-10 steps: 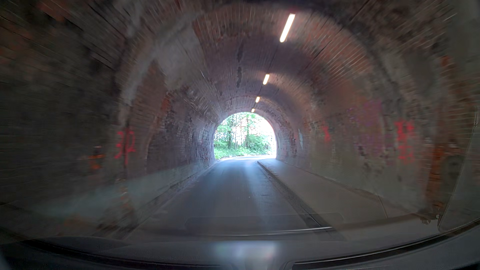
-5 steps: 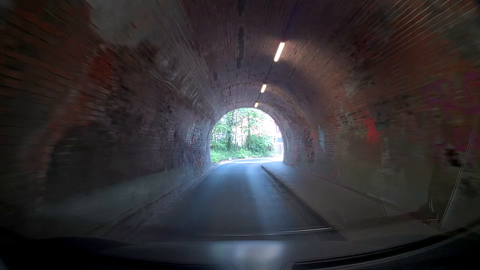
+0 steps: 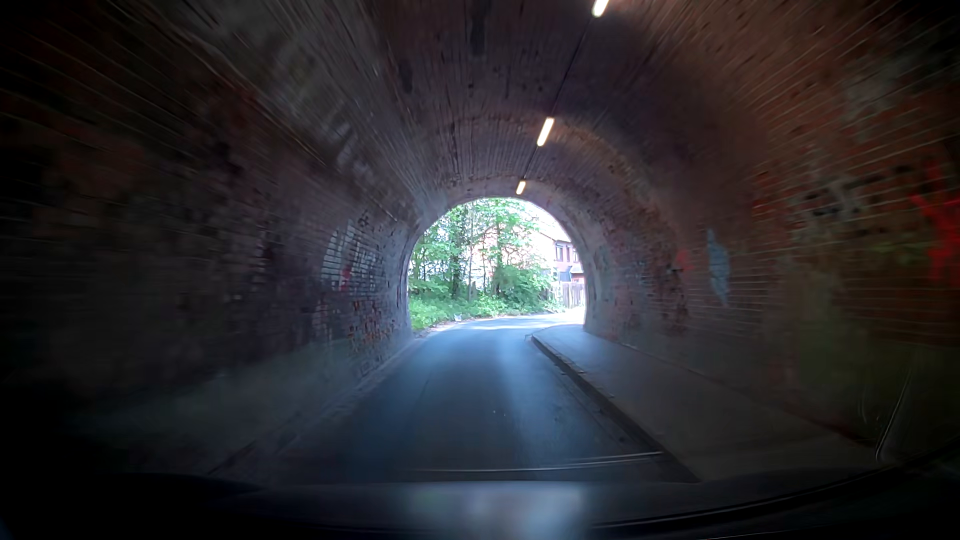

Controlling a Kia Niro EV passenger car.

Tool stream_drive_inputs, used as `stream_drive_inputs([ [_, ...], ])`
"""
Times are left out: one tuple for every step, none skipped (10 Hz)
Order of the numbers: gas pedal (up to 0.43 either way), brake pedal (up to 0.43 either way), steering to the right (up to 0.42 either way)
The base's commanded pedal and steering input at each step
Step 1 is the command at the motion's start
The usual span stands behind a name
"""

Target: Follow the waypoints while adhering to traffic rules and regulations

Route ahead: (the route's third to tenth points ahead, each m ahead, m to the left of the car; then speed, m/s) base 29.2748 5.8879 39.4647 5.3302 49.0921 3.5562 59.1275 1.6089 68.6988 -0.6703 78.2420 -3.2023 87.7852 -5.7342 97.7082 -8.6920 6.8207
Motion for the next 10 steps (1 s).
stream_drive_inputs([
  [0.0, 0.0, -0.002],
  [0.0, 0.0, -0.002],
  [0.0, 0.0, -0.002],
  [0.0, 0.0, -0.002],
  [0.0, 0.0, -0.002],
  [0.0, 0.0, -0.001],
  [0.0, 0.0, -0.001],
  [0.008, 0.0, -0.001],
  [0.02, 0.0, -0.001],
  [0.039, 0.0, -0.001],
])
